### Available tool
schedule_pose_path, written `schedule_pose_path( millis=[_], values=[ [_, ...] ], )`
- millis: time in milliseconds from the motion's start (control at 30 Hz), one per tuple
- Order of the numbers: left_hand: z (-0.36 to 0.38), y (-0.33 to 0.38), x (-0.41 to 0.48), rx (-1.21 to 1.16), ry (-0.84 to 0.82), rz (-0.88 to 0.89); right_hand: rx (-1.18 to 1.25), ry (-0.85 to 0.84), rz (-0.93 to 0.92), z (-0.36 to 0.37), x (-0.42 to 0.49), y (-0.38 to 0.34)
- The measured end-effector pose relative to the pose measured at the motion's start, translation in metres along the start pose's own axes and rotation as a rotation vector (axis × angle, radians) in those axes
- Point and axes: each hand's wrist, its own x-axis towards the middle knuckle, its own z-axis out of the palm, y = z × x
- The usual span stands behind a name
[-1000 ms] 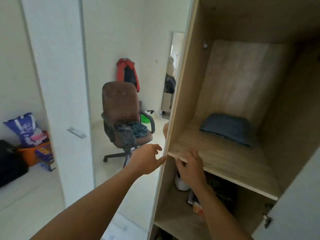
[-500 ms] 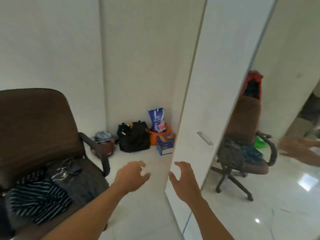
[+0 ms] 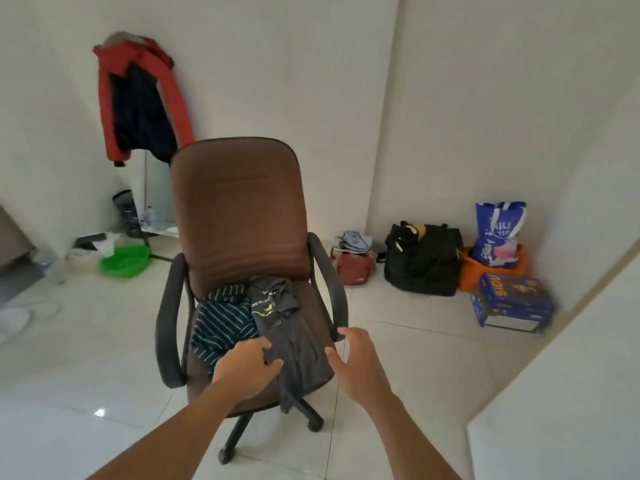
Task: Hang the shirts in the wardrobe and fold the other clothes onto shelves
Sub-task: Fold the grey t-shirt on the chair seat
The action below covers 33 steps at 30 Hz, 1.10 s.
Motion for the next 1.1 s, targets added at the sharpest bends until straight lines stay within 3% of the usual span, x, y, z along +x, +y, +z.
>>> schedule_pose_path(
  millis=[400,667,1100],
  values=[
    [-0.021,-0.027,0.084,-0.09,0.055,-0.242,-0.018,-0.289,-0.138,0.032,0.14,-0.019],
    [-0.032,-0.067,0.184,-0.134,0.062,-0.28,-0.063,-0.349,-0.145,0.071,0.242,-0.035],
    [0.034,-0.184,0.468,0.002,-0.279,-0.169,-0.32,-0.546,0.026,0.231,0.456,-0.013]
  ],
)
